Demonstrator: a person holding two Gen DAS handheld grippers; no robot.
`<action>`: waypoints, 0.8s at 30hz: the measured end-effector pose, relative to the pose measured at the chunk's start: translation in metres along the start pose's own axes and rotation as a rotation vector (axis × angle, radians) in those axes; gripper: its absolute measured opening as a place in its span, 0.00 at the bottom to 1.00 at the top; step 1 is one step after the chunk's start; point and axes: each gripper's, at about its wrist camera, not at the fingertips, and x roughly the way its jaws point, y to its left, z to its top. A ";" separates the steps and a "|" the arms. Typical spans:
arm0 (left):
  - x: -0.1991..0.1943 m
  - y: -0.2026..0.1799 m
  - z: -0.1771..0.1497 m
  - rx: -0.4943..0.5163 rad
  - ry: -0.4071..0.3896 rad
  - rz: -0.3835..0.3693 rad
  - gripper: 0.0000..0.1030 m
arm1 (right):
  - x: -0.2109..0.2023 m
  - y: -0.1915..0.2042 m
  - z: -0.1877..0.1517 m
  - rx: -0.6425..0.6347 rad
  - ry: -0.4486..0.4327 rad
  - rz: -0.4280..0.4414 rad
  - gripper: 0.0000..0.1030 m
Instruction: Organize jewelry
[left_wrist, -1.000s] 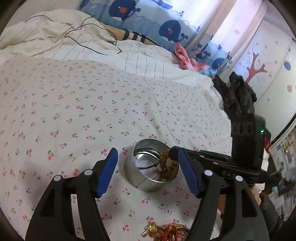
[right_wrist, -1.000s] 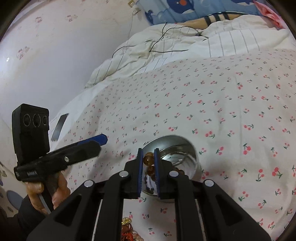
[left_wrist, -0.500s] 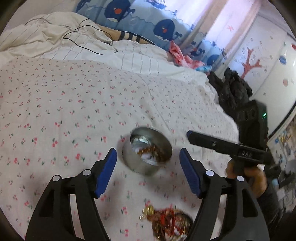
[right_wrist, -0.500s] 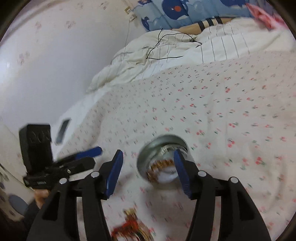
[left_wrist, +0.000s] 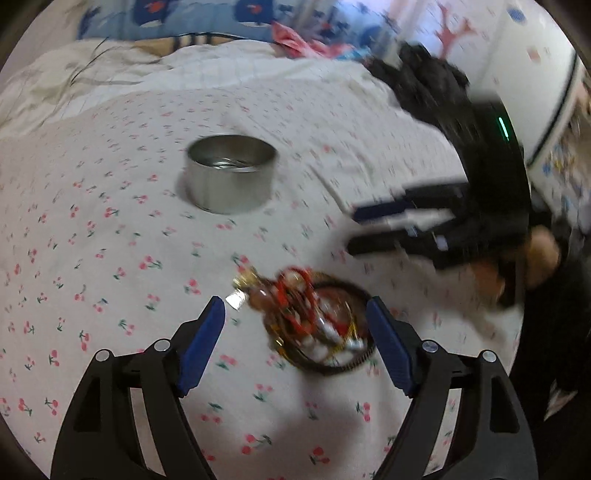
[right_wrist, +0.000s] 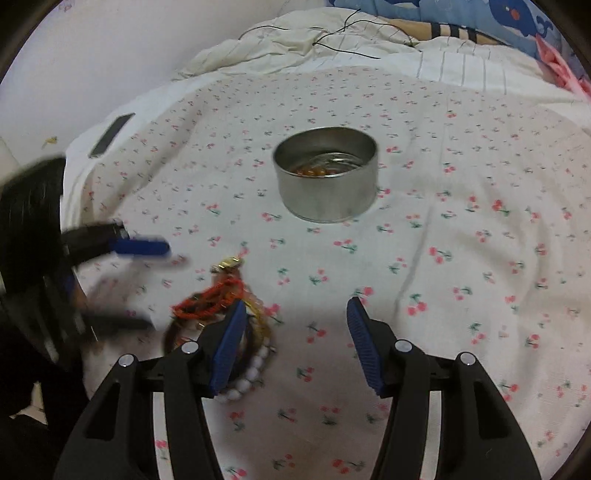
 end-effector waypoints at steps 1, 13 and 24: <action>0.000 -0.007 -0.003 0.033 -0.002 0.010 0.73 | 0.002 0.000 0.001 0.015 0.000 0.031 0.52; 0.009 -0.020 0.004 0.083 -0.009 0.008 0.43 | 0.010 -0.005 0.004 0.059 0.024 0.062 0.41; 0.012 -0.023 0.000 0.142 0.029 0.083 0.00 | 0.006 -0.004 0.006 0.058 0.008 0.070 0.45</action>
